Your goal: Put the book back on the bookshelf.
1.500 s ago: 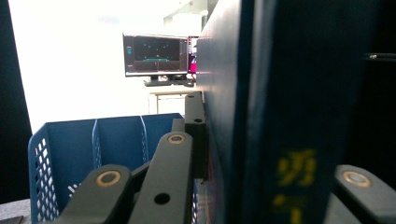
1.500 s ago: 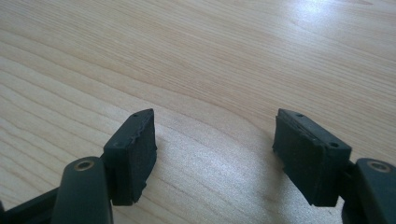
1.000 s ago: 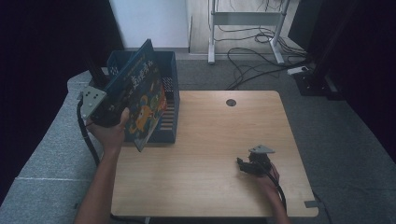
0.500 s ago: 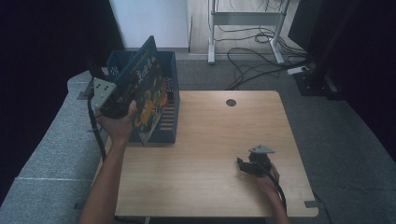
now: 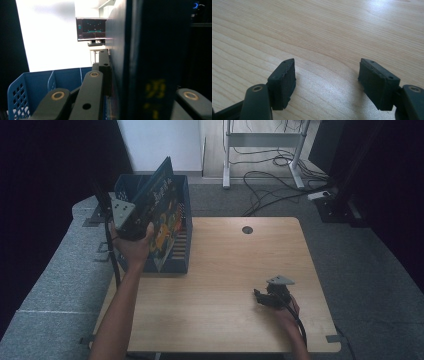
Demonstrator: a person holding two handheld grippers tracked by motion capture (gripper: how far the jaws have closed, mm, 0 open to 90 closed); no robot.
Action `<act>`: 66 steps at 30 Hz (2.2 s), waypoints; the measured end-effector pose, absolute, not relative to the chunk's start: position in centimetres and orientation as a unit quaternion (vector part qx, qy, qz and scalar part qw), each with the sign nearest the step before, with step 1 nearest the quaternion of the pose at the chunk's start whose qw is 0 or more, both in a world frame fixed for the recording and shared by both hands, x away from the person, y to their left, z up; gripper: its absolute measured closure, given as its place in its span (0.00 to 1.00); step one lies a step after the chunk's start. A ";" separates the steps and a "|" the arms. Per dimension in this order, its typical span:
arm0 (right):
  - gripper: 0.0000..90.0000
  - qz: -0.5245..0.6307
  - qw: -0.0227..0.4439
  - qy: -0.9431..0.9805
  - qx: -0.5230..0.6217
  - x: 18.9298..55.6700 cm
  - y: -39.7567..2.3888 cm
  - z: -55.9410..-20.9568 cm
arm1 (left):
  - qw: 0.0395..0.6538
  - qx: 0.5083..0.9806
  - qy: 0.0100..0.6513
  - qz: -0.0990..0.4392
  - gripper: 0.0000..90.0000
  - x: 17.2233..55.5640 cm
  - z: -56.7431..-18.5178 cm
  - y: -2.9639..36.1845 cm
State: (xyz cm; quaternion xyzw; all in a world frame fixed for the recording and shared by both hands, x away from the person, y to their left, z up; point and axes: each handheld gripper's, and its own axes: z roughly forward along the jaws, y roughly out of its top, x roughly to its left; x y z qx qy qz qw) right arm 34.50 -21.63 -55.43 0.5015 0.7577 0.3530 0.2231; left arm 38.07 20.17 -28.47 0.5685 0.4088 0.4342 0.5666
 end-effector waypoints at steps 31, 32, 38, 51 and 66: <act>0.32 0.354 0.223 0.757 0.503 34.4 -21.7 -55.4 | 0.548 0.552 0.432 0.456 0.92 42.9 -29.5 17.9; 0.32 0.354 0.223 0.757 0.503 34.4 -21.7 -55.4 | 0.548 0.551 0.433 0.456 0.92 43.0 -29.6 17.9; 0.32 0.354 0.223 0.756 0.504 34.4 -21.8 -55.4 | 0.546 0.548 0.436 0.460 0.92 43.9 -30.2 17.5; 0.32 0.354 0.224 0.755 0.504 34.3 -21.8 -55.4 | 0.542 0.544 0.430 0.475 0.92 45.1 -31.3 16.5; 0.32 0.353 0.225 0.755 0.505 34.2 -21.9 -55.4 | 0.538 0.547 0.429 0.477 0.92 45.8 -32.5 15.3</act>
